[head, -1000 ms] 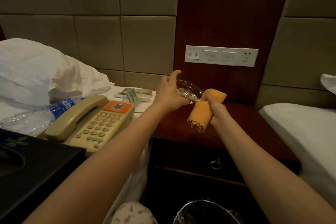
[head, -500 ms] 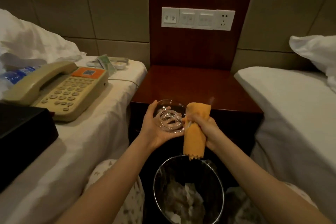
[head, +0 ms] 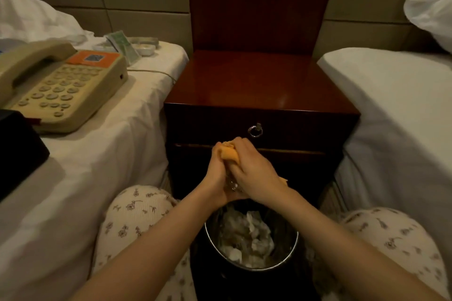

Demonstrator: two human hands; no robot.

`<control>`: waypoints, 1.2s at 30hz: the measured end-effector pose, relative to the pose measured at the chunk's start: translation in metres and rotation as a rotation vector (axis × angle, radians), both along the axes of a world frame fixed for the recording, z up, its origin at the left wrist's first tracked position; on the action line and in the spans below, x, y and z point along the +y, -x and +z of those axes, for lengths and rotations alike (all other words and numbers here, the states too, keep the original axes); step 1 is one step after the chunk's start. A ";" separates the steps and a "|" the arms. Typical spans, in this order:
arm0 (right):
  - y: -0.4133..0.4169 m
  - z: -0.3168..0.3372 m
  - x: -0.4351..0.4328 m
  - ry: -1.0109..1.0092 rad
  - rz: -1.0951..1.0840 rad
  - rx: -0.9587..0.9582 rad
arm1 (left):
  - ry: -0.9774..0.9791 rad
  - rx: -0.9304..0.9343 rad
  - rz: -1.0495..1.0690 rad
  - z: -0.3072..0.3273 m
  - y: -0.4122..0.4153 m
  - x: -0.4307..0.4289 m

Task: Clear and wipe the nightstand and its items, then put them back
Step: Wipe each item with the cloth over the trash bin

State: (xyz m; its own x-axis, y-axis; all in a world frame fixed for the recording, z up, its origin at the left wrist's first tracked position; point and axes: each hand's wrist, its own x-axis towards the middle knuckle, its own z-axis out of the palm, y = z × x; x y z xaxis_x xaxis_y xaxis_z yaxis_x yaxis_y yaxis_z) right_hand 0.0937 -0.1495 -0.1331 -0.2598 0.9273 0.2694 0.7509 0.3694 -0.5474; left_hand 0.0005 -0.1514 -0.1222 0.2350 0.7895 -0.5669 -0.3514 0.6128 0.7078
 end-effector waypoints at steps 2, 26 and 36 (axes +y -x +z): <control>-0.002 -0.004 0.004 0.007 -0.063 -0.028 | 0.009 -0.029 -0.008 -0.005 -0.002 -0.003; -0.046 0.015 0.002 0.595 0.248 0.012 | 0.052 0.069 0.080 -0.018 -0.007 0.007; -0.021 -0.027 0.018 0.178 -0.156 0.134 | 0.052 0.012 -0.089 -0.026 -0.010 0.002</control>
State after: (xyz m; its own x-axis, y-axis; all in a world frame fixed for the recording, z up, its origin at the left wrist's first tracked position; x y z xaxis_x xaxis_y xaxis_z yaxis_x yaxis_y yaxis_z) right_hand 0.1147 -0.1319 -0.1605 -0.0833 0.9892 0.1208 0.7078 0.1440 -0.6916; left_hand 0.0107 -0.1498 -0.1482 0.2959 0.7357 -0.6093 -0.2861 0.6768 0.6782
